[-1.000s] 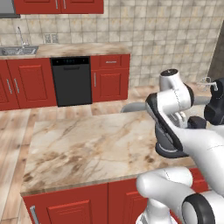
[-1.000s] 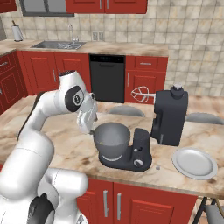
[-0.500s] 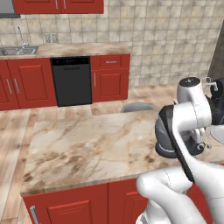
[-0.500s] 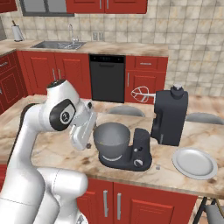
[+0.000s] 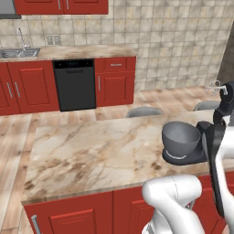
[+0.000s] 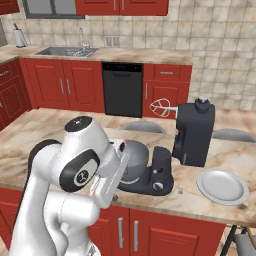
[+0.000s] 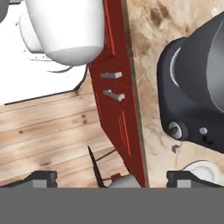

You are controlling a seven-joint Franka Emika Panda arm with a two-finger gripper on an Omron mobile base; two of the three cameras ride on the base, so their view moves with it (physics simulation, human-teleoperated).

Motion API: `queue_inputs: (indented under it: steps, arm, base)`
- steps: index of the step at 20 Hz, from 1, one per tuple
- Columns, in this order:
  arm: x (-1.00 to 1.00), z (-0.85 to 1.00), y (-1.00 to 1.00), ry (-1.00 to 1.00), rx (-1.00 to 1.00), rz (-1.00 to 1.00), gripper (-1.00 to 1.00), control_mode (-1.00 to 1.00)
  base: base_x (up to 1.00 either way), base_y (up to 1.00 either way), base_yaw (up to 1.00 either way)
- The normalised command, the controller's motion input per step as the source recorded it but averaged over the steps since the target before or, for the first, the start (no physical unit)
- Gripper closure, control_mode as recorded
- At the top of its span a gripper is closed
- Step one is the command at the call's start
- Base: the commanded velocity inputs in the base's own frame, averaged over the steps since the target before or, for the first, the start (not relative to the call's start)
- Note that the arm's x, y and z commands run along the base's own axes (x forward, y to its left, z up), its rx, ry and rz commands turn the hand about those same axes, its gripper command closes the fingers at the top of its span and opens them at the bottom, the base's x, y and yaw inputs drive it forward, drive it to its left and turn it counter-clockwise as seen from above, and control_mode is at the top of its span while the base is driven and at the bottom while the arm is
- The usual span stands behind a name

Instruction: Add butter and sugar cubes to the stand mixer bowl and then turn on the stand mixer to begin making frosting.

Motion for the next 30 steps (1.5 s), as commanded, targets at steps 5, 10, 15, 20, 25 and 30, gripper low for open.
queue_inputs:
  steps: [5,10,15,20,25,30]
  arm:
    - [-0.57,-0.24,-0.72,-0.11,0.09,-0.07,-1.00,-1.00]
    - [-0.19,-0.35,-0.62,-0.16,0.08,-0.01,-1.00,-1.00]
    - [0.00,-0.34,-0.45,-0.14,0.08,0.00,-1.00,-1.00]
    - [0.22,-0.18,-0.27,-0.10,0.12,0.00,-1.00,-1.00]
    - [0.36,-0.06,-0.20,-0.09,0.18,0.02,-1.00,-1.00]
    - [0.34,-0.08,-0.18,-0.09,0.19,0.05,-1.00,-1.00]
  base:
    - [0.00,0.00,0.00]
    - [0.00,0.00,0.00]
    - [0.00,0.00,0.00]
    - [0.00,0.00,0.00]
    - [0.00,0.00,0.00]
    - [0.00,0.00,0.00]
